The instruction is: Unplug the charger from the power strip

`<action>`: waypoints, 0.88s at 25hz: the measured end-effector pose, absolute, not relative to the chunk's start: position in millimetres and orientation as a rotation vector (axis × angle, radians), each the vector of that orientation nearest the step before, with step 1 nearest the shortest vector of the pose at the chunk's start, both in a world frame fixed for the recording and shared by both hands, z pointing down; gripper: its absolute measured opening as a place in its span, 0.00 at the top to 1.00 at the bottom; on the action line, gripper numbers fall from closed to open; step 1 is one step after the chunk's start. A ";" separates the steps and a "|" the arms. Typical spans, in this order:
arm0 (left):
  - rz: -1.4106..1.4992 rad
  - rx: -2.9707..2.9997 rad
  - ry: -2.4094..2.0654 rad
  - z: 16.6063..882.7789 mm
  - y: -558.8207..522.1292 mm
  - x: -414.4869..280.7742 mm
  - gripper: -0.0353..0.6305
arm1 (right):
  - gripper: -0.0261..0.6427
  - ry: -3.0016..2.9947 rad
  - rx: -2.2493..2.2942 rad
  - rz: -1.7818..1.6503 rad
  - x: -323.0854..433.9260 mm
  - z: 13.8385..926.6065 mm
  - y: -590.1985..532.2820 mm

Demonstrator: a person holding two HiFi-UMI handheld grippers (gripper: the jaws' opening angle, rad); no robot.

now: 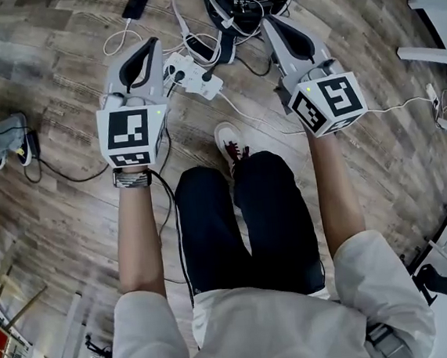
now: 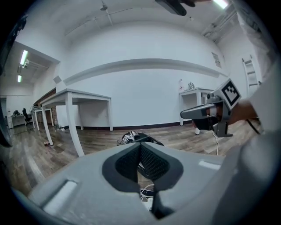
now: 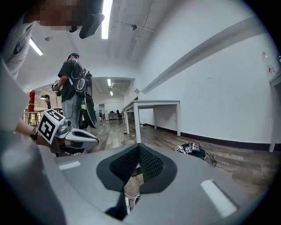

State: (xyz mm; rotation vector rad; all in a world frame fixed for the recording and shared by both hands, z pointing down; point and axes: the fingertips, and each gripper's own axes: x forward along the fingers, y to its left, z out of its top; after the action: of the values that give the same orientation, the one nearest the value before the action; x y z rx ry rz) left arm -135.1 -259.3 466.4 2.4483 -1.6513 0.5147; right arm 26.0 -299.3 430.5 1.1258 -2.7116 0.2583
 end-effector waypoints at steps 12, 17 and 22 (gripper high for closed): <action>0.495 2.481 -1.630 247.4 -266.7 -123.6 0.94 | 0.96 -2.732 1.088 0.276 14.8 222.3 -283.0; 0.443 2.472 -1.660 140.3 -248.3 -113.3 0.94 | 0.96 -2.752 1.104 0.257 24.2 115.9 -262.9; 0.409 2.487 -1.718 37.6 -217.6 -121.6 0.94 | 0.96 -2.791 1.168 0.230 27.7 9.9 -233.8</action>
State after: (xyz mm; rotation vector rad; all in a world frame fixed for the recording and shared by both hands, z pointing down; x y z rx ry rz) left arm -121.6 -217.6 37.6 2.4866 -1.7176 0.4089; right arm 27.7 -233.8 9.9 1.1677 -2.7907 0.2298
